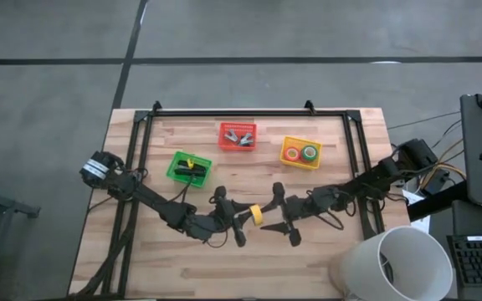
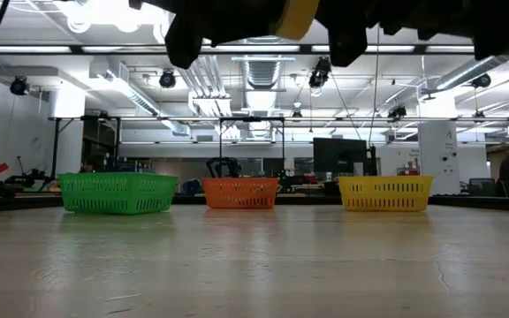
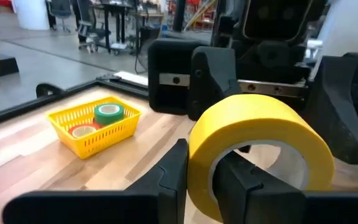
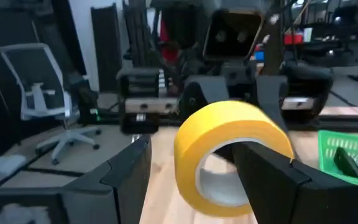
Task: Pick and place Stapler, Stapler remover, tape
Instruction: Put the yellow tape into the yellow basket
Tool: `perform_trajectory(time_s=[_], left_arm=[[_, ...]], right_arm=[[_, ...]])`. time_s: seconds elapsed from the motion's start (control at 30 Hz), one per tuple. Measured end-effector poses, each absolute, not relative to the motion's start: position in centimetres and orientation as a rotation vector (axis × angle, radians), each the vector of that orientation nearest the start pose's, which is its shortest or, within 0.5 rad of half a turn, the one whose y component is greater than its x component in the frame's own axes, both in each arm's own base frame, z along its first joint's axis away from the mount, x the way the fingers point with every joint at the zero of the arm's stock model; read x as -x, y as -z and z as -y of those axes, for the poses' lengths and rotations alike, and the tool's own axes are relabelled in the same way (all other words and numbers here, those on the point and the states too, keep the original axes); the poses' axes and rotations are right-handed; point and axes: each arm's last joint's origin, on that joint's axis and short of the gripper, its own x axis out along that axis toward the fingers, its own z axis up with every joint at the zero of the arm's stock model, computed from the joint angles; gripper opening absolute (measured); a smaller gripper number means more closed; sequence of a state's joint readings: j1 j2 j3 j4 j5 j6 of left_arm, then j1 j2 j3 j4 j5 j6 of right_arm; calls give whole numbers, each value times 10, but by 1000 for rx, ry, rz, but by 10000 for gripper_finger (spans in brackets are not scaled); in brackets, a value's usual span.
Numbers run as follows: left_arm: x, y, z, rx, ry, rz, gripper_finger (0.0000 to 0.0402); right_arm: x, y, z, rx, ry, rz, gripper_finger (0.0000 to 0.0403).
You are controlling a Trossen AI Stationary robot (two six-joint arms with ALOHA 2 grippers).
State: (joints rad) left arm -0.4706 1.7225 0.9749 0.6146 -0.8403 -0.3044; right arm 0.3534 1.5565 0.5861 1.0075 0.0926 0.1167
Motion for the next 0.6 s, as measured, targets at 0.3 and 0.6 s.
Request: perform_trajectory(time_s=[0.3, 0.6], left_arm=[[-335, -232, 150, 198, -385, -45, 60], [-336, -233, 147, 185, -404, -37, 61]], right_arm=[[-281, -204, -106, -110, -356, 36, 235], [-287, -197, -107, -136, -310, -5, 218]])
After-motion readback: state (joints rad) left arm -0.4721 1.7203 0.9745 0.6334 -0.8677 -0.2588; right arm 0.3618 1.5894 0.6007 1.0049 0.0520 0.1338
